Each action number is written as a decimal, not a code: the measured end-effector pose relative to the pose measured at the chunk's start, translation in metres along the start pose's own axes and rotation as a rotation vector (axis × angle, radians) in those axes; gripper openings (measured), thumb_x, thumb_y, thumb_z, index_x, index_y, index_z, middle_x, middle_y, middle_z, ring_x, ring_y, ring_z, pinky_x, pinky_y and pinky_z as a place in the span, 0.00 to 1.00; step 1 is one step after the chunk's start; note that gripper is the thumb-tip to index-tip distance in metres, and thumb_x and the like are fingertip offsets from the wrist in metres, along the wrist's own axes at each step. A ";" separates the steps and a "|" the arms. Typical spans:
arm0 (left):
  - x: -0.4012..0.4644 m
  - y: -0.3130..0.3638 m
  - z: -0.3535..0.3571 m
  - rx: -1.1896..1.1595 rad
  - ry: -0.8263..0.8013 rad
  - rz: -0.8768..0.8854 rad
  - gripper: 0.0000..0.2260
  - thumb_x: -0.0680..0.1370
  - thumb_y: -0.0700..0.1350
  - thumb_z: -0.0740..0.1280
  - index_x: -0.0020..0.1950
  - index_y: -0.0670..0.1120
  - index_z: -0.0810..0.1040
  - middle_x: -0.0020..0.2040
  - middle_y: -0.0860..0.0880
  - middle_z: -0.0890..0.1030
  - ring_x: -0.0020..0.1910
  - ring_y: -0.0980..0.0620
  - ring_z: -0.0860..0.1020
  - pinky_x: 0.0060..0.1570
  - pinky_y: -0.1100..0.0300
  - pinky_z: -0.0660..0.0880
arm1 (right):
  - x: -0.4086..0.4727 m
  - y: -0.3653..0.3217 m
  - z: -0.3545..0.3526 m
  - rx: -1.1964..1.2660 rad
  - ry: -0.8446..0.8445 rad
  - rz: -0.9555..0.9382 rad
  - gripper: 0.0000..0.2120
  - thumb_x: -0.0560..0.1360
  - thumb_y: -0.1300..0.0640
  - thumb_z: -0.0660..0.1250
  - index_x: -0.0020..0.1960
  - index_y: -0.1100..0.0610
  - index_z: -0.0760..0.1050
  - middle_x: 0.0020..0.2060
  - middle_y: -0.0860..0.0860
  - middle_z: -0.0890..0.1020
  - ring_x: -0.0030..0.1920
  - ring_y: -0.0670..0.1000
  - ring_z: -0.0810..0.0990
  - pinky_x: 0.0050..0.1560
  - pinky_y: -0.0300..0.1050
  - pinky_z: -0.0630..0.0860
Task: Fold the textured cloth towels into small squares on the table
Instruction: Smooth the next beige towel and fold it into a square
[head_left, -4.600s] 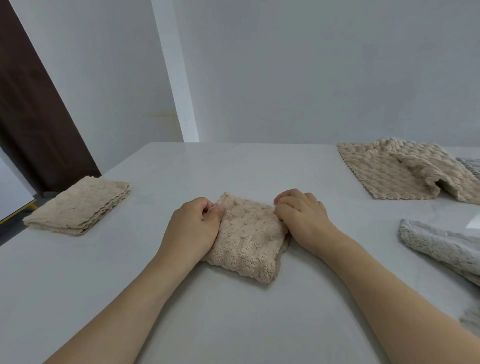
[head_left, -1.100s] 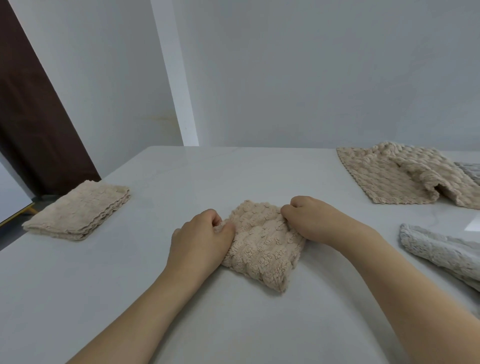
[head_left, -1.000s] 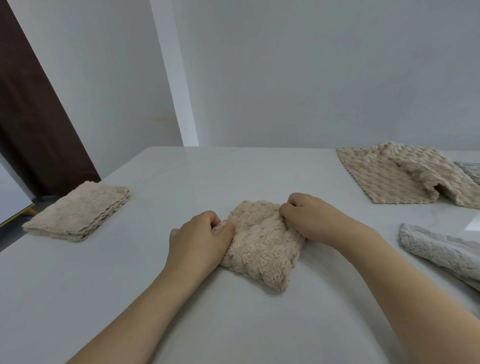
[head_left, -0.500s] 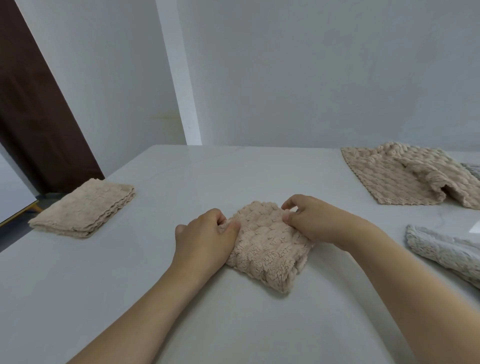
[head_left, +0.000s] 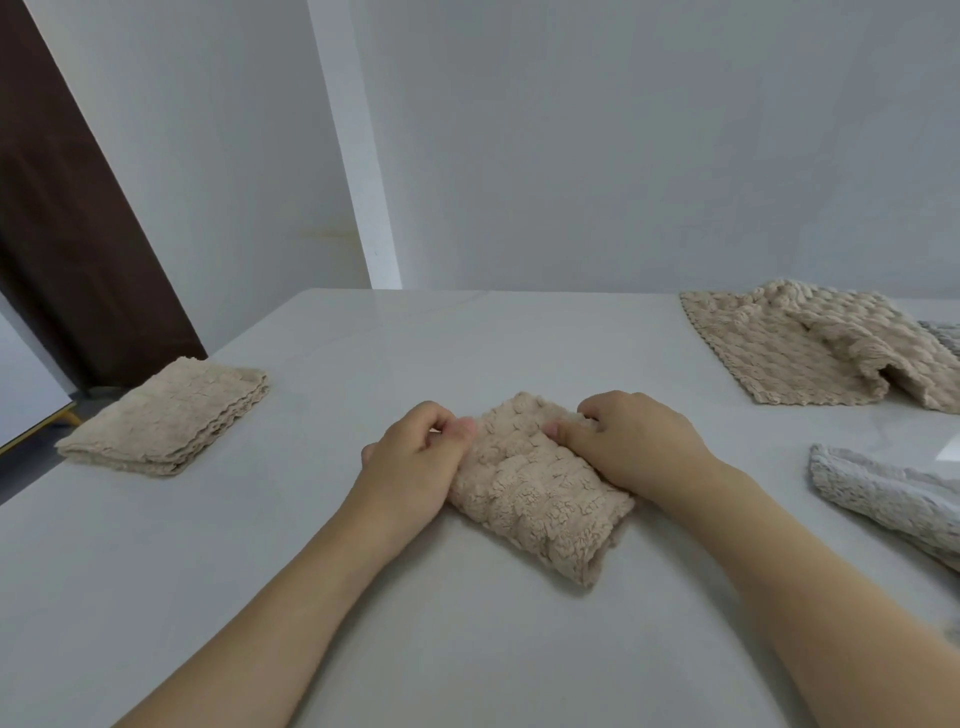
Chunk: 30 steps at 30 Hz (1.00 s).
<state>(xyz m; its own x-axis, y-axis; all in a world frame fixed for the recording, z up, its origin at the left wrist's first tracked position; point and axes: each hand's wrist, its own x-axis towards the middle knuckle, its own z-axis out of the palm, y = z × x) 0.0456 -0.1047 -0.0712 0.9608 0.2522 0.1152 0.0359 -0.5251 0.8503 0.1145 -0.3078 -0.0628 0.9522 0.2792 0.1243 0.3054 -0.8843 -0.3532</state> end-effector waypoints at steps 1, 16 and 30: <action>0.000 0.001 -0.003 -0.121 -0.034 -0.020 0.10 0.76 0.57 0.66 0.40 0.52 0.75 0.30 0.58 0.76 0.36 0.51 0.72 0.44 0.51 0.68 | 0.000 0.002 0.002 -0.016 0.043 -0.012 0.26 0.75 0.33 0.58 0.34 0.55 0.68 0.31 0.47 0.76 0.38 0.51 0.76 0.34 0.45 0.67; 0.008 -0.005 0.000 0.252 0.067 -0.167 0.07 0.71 0.59 0.62 0.45 0.60 0.67 0.45 0.54 0.78 0.56 0.48 0.69 0.45 0.60 0.58 | 0.005 0.008 0.010 0.033 0.145 0.039 0.26 0.75 0.32 0.57 0.33 0.54 0.66 0.32 0.45 0.73 0.40 0.53 0.74 0.37 0.46 0.65; -0.048 0.022 0.046 0.674 0.150 0.547 0.13 0.71 0.61 0.60 0.42 0.53 0.68 0.43 0.56 0.69 0.44 0.50 0.67 0.46 0.54 0.65 | 0.007 0.008 0.014 0.031 0.185 0.047 0.25 0.76 0.35 0.58 0.32 0.54 0.63 0.29 0.47 0.73 0.35 0.52 0.72 0.30 0.44 0.59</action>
<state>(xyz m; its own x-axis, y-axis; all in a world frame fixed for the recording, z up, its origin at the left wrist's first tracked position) 0.0123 -0.1653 -0.0819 0.8463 -0.0959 0.5240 -0.2185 -0.9596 0.1774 0.1239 -0.3077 -0.0774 0.9479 0.1615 0.2745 0.2634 -0.8821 -0.3906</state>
